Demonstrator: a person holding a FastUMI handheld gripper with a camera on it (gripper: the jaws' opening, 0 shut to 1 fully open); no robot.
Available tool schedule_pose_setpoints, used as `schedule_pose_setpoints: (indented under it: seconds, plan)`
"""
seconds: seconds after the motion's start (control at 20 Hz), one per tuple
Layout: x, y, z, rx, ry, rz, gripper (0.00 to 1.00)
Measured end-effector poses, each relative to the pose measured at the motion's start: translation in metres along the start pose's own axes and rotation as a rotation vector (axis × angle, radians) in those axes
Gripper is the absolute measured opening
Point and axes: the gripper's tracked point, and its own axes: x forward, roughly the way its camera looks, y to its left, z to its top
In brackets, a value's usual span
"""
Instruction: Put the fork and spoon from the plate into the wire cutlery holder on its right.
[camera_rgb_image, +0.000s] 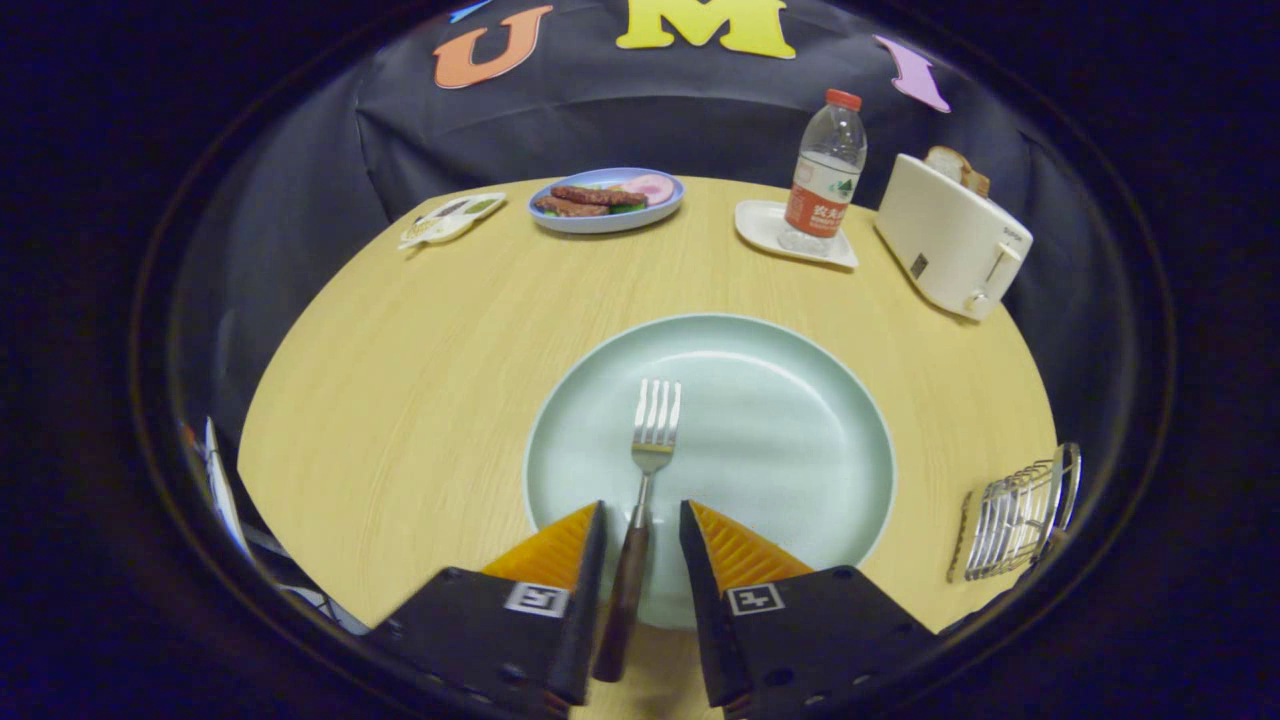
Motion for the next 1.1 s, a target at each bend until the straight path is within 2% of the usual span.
schedule_pose_setpoints:
  seconds: [0.05, 0.1, 0.15, 0.2, 0.25, 0.5, 0.65, 0.9, 1.1]
  plan:
    - [-0.011, -0.003, 0.0, -0.007, 0.001, -0.009, 0.3]
    - [-0.013, -0.008, 0.001, -0.009, -0.003, -0.019, 0.13]
    - [-0.012, -0.008, 0.0, -0.012, 0.011, -0.016, 0.08]
    - [-0.018, -0.011, 0.004, -0.009, 0.01, -0.022, 0.09]
    - [-0.009, -0.012, 0.001, -0.004, 0.019, -0.026, 0.01]
    - [-0.044, -0.033, 0.017, 0.013, 0.002, -0.006, 0.01]
    - [-0.083, -0.053, 0.023, 0.02, 0.024, 0.02, 0.01]
    - [-0.159, -0.131, 0.037, 0.077, 0.047, 0.007, 0.01]
    - [-0.203, -0.207, 0.03, 0.096, 0.124, -0.065, 0.01]
